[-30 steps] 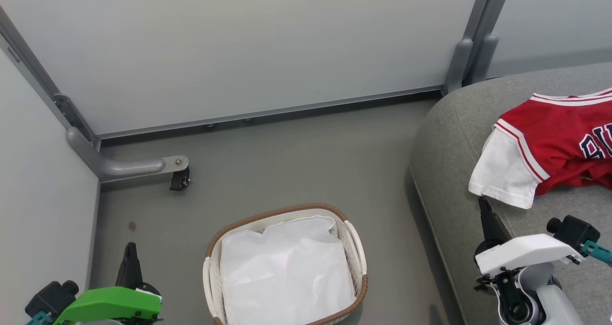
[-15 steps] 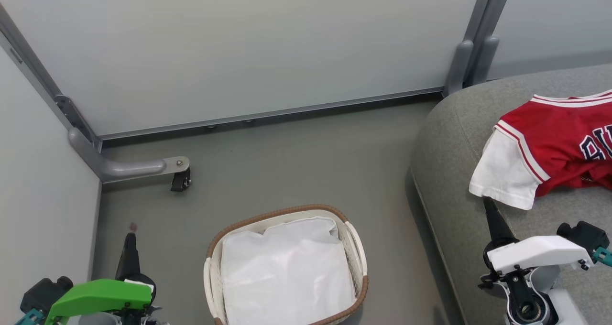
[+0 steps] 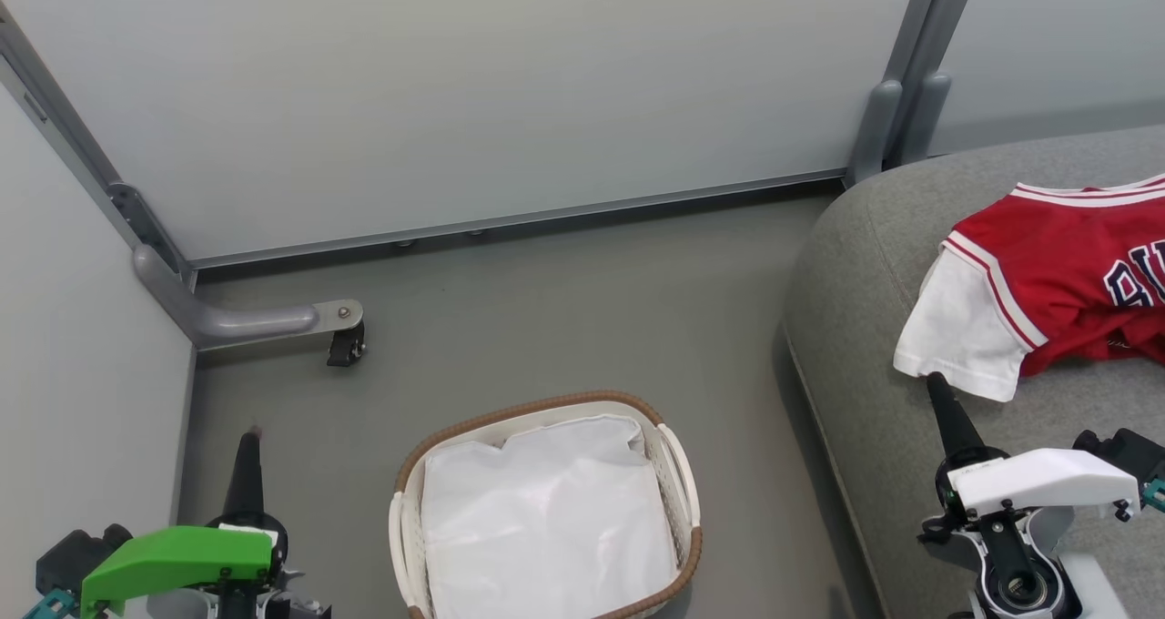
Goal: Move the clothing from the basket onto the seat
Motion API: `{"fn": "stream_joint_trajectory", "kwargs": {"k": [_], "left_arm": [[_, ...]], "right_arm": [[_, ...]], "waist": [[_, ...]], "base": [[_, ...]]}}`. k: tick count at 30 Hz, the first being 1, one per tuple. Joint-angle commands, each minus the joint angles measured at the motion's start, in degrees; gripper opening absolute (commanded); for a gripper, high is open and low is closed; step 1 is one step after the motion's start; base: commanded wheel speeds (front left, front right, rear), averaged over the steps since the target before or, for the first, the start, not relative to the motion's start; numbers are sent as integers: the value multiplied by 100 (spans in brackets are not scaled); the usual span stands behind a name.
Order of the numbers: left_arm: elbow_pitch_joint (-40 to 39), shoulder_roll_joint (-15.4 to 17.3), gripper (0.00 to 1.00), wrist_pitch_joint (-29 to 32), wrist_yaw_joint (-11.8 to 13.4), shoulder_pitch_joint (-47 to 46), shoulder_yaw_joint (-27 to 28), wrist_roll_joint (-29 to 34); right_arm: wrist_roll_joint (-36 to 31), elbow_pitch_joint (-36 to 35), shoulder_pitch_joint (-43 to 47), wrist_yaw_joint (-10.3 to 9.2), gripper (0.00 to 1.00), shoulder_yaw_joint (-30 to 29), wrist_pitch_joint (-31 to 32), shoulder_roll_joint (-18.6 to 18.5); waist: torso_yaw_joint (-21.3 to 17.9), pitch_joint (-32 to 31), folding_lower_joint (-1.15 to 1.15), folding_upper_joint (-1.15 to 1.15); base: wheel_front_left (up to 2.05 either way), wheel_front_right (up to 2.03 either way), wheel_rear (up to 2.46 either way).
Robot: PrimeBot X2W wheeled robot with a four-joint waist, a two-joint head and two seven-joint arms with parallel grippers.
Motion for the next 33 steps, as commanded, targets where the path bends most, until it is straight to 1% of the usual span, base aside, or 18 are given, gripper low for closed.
{"fn": "stream_joint_trajectory", "kwargs": {"k": [1,33], "left_arm": [[-83,45,0,34,-21,-141,30,-162],[-341,55,0,434,-30,-197,81,-1614]], "right_arm": [[156,-85,47,-3,0,-38,38,-34],[1687,-338,197,-4,0,-221,435,-46]], "waist": [[1,-3,0,0],[32,-60,0,0]], "base": [[0,0,0],[0,0,0]]}}
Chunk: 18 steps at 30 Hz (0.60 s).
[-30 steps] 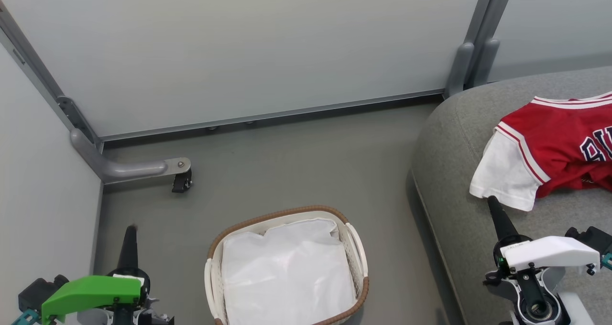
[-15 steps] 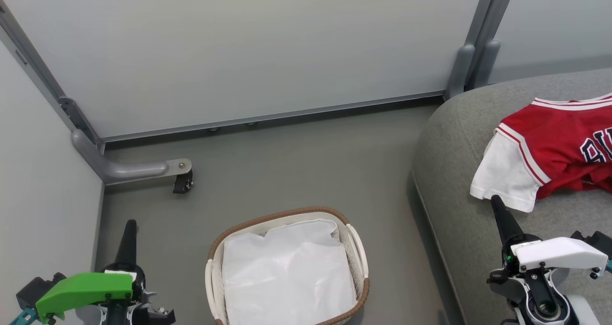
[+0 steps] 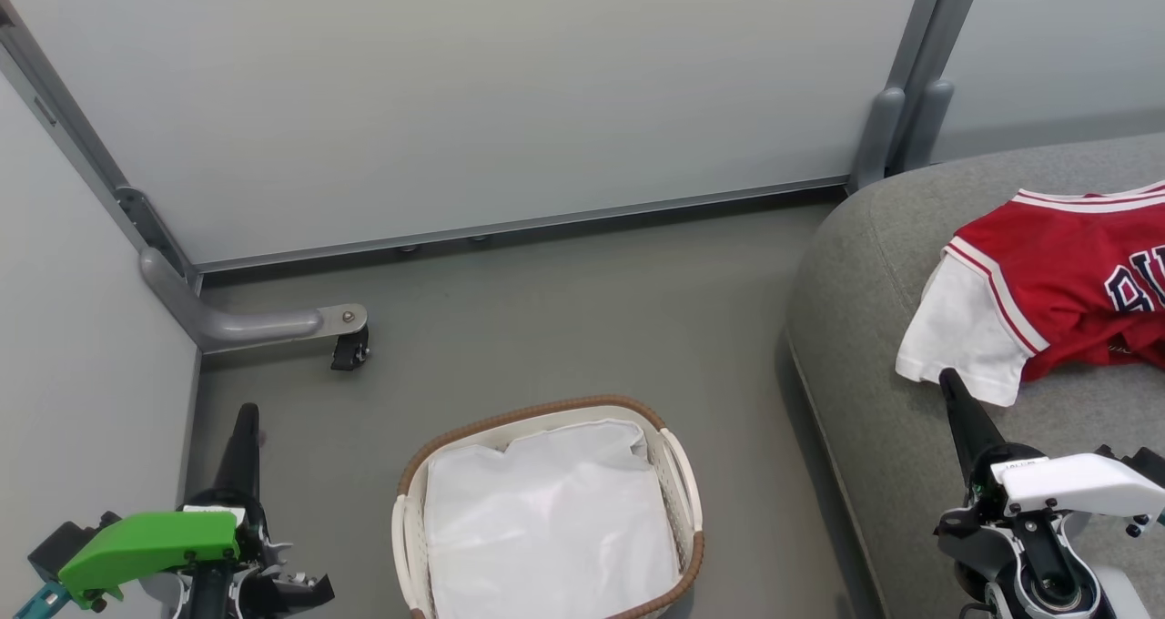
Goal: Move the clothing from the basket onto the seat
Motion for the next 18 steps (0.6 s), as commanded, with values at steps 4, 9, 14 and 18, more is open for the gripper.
{"fn": "stream_joint_trajectory", "kwargs": {"k": [4,9,14,18], "left_arm": [[-66,43,0,74,-30,-106,30,-247],[-103,44,0,127,-31,-114,35,-430],[-137,45,0,176,-32,-119,40,-613],[-158,46,0,208,-33,-128,45,-763]], "right_arm": [[258,-75,80,-4,0,-48,74,-36],[454,-106,98,-4,0,-69,124,-38],[647,-136,121,-4,0,-93,173,-40],[793,-160,132,-4,0,-111,220,-41]], "waist": [[5,-8,0,0],[9,-17,0,0],[14,-26,0,0],[18,-33,0,0]], "base": [[0,0,0],[0,0,0],[0,0,0],[0,0,0]]}}
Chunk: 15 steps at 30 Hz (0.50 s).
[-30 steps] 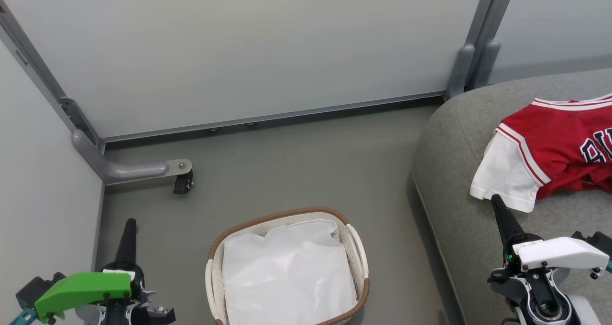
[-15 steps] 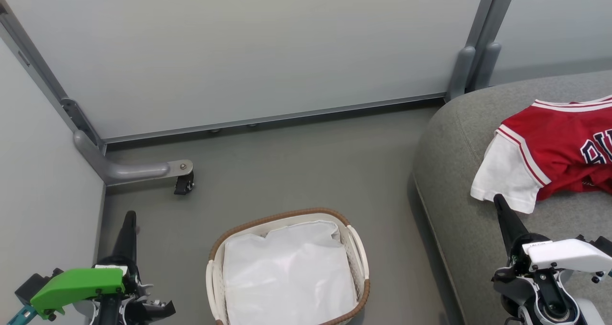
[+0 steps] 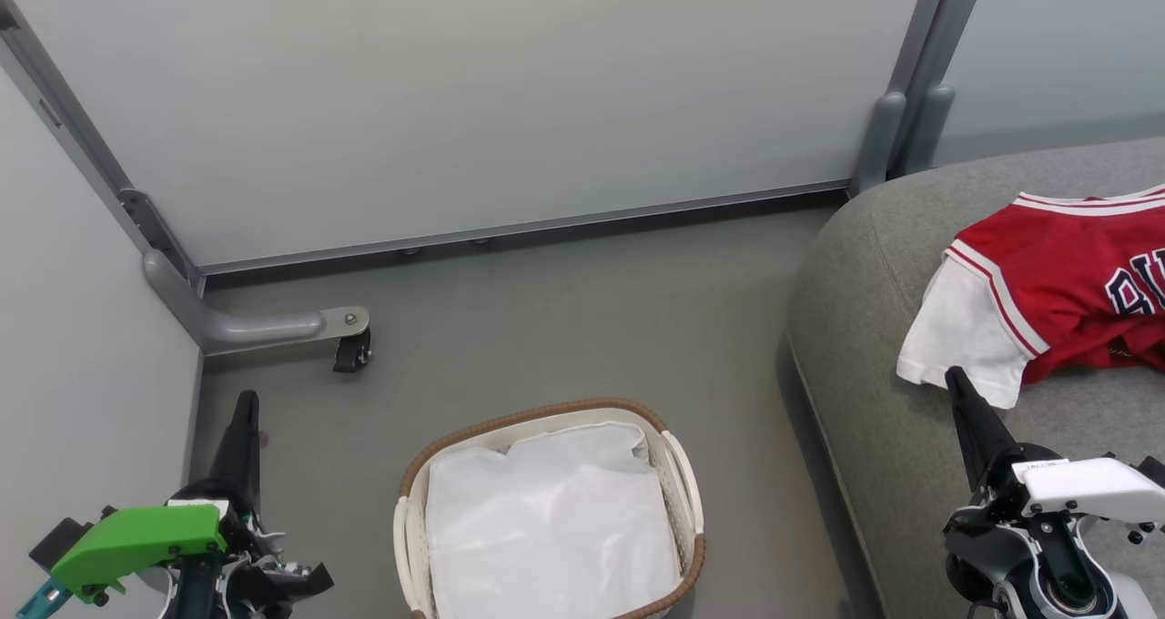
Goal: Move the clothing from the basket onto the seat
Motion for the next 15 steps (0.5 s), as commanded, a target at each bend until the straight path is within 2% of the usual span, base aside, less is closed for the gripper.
{"fn": "stream_joint_trajectory", "kwargs": {"k": [1,15], "left_arm": [[-37,40,0,32,-32,-95,18,-114],[-26,39,0,28,-27,-79,15,-90]], "right_arm": [[111,-40,67,-1,0,-26,35,-36],[84,-30,66,-1,0,-22,34,-35]], "waist": [[1,-3,0,0],[1,-3,0,0]], "base": [[0,0,0],[0,0,0]]}}
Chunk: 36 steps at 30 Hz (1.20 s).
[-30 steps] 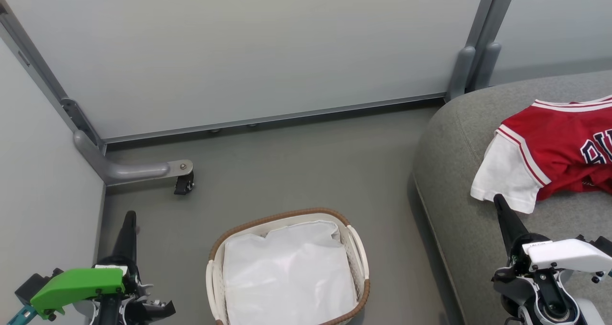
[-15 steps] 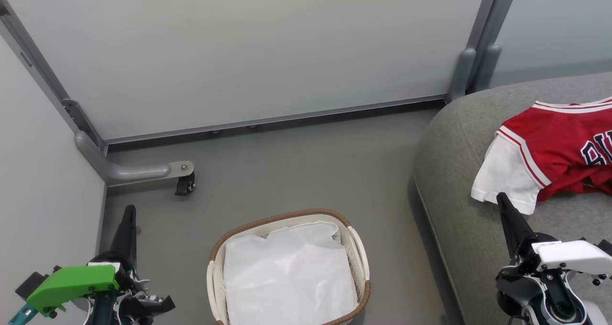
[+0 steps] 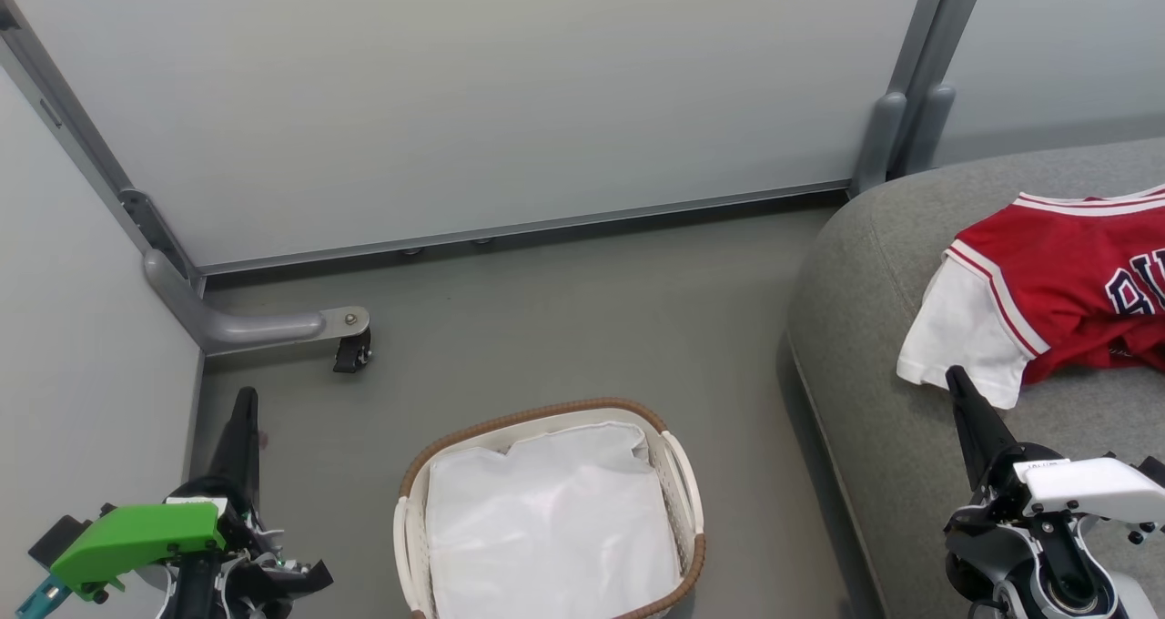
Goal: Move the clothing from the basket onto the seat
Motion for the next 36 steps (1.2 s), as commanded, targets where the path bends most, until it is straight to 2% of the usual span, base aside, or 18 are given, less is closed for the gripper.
{"fn": "stream_joint_trajectory", "kwargs": {"k": [1,36], "left_arm": [[-7,38,0,20,-20,-57,11,-18],[-8,38,0,19,-21,-57,9,-19]], "right_arm": [[17,-14,64,0,0,-13,18,-34],[18,-14,64,0,0,-12,17,-34]], "waist": [[0,0,0,0],[0,0,0,0]], "base": [[0,0,0],[0,0,0]]}}
